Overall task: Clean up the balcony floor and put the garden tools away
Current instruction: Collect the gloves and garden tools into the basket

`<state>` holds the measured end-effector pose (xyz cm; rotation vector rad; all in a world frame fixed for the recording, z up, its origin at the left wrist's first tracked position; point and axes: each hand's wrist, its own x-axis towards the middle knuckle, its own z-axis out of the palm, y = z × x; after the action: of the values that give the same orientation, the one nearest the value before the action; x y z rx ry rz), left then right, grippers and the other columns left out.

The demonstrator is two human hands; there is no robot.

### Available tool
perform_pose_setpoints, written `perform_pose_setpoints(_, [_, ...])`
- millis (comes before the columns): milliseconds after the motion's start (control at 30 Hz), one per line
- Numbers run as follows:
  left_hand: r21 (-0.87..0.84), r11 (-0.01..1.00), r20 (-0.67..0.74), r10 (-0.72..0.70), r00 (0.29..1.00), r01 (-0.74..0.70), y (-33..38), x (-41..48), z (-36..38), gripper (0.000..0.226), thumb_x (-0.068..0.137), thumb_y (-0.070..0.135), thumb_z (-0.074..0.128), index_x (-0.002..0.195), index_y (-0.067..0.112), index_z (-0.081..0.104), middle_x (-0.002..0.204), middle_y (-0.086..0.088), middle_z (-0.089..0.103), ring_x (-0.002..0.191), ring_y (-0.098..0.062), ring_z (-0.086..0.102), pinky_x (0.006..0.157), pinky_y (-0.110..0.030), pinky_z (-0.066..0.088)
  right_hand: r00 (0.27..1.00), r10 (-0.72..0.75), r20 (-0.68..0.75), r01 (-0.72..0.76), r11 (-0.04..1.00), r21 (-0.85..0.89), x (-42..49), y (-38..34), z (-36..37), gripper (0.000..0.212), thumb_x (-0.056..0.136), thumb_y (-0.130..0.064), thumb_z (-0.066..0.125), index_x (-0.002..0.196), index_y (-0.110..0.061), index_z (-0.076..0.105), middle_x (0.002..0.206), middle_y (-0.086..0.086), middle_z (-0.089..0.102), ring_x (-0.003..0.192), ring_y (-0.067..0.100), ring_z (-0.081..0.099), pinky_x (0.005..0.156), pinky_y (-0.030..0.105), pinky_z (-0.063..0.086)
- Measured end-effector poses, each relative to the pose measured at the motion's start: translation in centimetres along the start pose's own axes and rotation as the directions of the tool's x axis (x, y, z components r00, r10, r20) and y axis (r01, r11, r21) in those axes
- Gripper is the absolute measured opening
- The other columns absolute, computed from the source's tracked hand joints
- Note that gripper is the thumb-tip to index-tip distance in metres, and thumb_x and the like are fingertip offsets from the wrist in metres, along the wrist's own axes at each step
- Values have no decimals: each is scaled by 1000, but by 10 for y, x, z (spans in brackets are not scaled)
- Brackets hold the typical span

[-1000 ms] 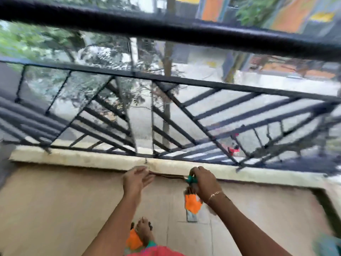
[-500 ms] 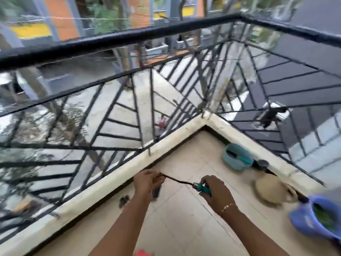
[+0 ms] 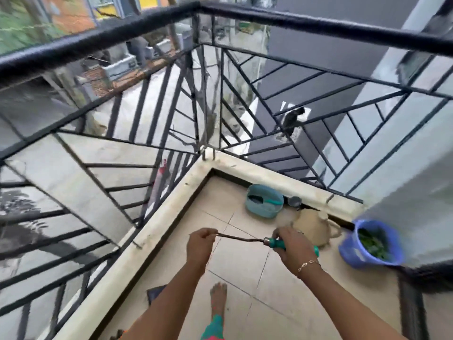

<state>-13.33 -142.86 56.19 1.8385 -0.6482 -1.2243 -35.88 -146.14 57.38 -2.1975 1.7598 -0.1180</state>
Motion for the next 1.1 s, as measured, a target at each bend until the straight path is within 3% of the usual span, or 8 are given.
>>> perform_pose_setpoints(100, [106, 994, 111, -16, 994, 4, 29, 43, 18, 22, 88, -2, 52, 100, 10, 66, 68, 3, 50, 54, -11, 39, 50, -21, 31, 999, 28, 28, -28, 1000, 5, 54, 12, -13, 19, 84, -25, 62, 102, -23, 56, 108, -4, 58, 99, 18, 52, 73, 26, 31])
perform_pose_setpoints(267, [273, 962, 267, -70, 961, -5, 70, 117, 47, 34, 87, 0, 51, 117, 14, 60, 85, -1, 49, 67, -11, 43, 60, -24, 34, 996, 77, 39, -77, 997, 10, 118, 28, -23, 21, 85, -25, 61, 105, -21, 54, 108, -4, 56, 103, 20, 51, 80, 27, 34])
perform_pose_setpoints(633, [250, 948, 304, -269, 914, 197, 129, 237, 173, 53, 84, -7, 46, 130, 20, 50, 89, -6, 46, 72, -12, 41, 60, -26, 34, 979, 122, 165, -140, 985, 100, 249, 117, -20, 22, 79, -21, 62, 99, -14, 55, 101, 5, 59, 95, 27, 54, 79, 32, 39])
perform_pose_setpoints(733, [309, 933, 306, -284, 909, 187, 134, 266, 202, 62, 86, -3, 50, 141, 22, 40, 125, -13, 48, 107, -24, 51, 80, -31, 43, 974, 108, 199, -120, 992, 50, 290, 139, -19, 24, 78, -19, 62, 100, -14, 55, 103, 6, 58, 97, 28, 54, 81, 33, 40])
perform_pose_setpoints(800, [304, 934, 294, -278, 915, 186, 135, 283, 220, 66, 90, 2, 53, 147, 23, 29, 144, -15, 37, 130, -26, 41, 100, -35, 38, 970, 99, 224, -99, 995, -12, 316, 153, -14, 24, 77, -17, 62, 100, -13, 55, 103, 8, 58, 97, 31, 55, 81, 33, 39])
perform_pose_setpoints(867, [294, 943, 288, -244, 926, 157, 131, 303, 237, 66, 91, 6, 55, 149, 18, 24, 149, -14, 33, 133, -21, 38, 102, -26, 33, 964, 123, 235, -97, 988, -119, 341, 164, -4, 26, 71, -16, 70, 93, -11, 57, 95, 8, 60, 88, 32, 58, 74, 32, 42])
perform_pose_setpoints(967, [392, 920, 294, -150, 944, 25, 109, 336, 266, 58, 90, 4, 55, 143, 7, 32, 144, -12, 39, 126, -17, 39, 81, -9, 26, 956, 135, 261, -65, 963, -261, 378, 185, 37, 44, 36, -12, 86, 69, -11, 58, 66, 9, 58, 55, 30, 57, 48, 32, 45])
perform_pose_setpoints(1100, [560, 824, 296, -105, 949, -83, 49, 390, 301, 60, 95, 17, 52, 146, 6, 24, 150, -12, 30, 139, -20, 26, 104, -16, 19, 923, 220, 317, -93, 924, -372, 430, 210, 112, 35, 62, -18, 77, 92, -10, 60, 88, 10, 63, 80, 31, 61, 68, 37, 47])
